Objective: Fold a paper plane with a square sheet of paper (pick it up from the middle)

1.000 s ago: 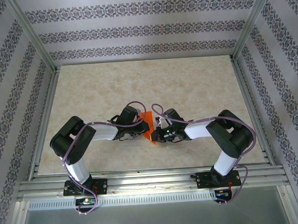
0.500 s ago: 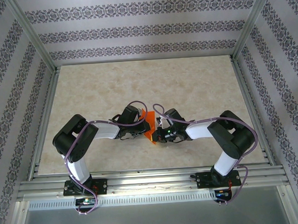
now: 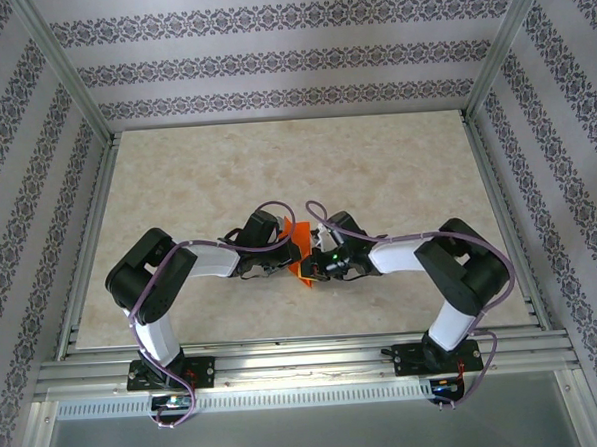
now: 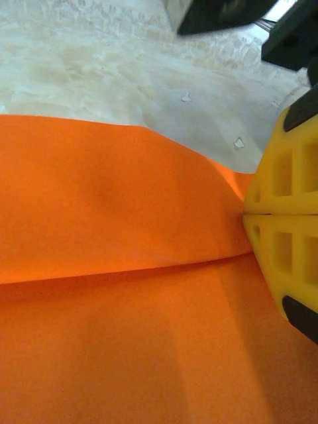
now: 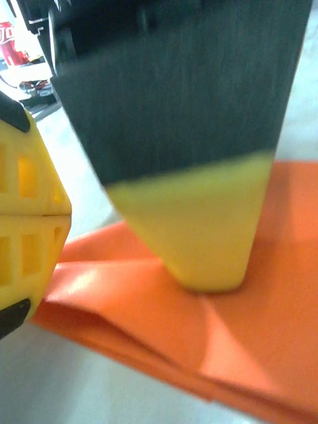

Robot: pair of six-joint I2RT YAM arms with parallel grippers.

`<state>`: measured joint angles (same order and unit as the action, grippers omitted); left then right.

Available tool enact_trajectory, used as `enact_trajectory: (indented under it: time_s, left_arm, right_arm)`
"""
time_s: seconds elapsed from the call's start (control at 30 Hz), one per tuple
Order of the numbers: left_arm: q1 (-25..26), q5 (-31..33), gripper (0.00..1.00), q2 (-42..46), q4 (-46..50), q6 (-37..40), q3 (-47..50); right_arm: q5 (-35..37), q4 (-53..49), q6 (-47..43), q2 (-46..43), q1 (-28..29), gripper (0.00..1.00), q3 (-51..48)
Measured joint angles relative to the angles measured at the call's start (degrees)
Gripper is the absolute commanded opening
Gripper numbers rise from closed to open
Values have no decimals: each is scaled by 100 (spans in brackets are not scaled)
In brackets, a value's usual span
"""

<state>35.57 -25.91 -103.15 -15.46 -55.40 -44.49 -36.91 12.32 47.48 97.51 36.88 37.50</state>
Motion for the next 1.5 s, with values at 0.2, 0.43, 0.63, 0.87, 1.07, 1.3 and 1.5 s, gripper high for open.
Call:
enact_trajectory:
  time_s: [0.2, 0.43, 0.63, 0.87, 1.07, 1.3, 1.5]
  left_arm:
    - [0, -15, 8, 0, 2, 0, -2]
    - [0, -20, 7, 0, 2, -4, 0]
    - [0, -20, 7, 0, 2, -7, 0]
    - [0, -15, 7, 0, 0, -9, 0]
    - [0, -15, 7, 0, 0, -9, 0]
    - [0, 4, 7, -9, -57, -63, 11]
    - [0, 37, 6, -11, -269, -221, 105]
  right_arm:
    - [22, 175, 15, 11, 0, 0, -219]
    - [37, 208, 15, -315, 0, 0, -588]
    - [46, 229, 11, -468, 2, 0, -769]
    - [96, -26, -79, -859, 2, 0, -1032]
    - [76, -280, -55, -1399, 2, 0, -953]
    - [129, -168, 216, -848, -2, 0, -221]
    - [302, -116, 433, -234, -2, 0, -7]
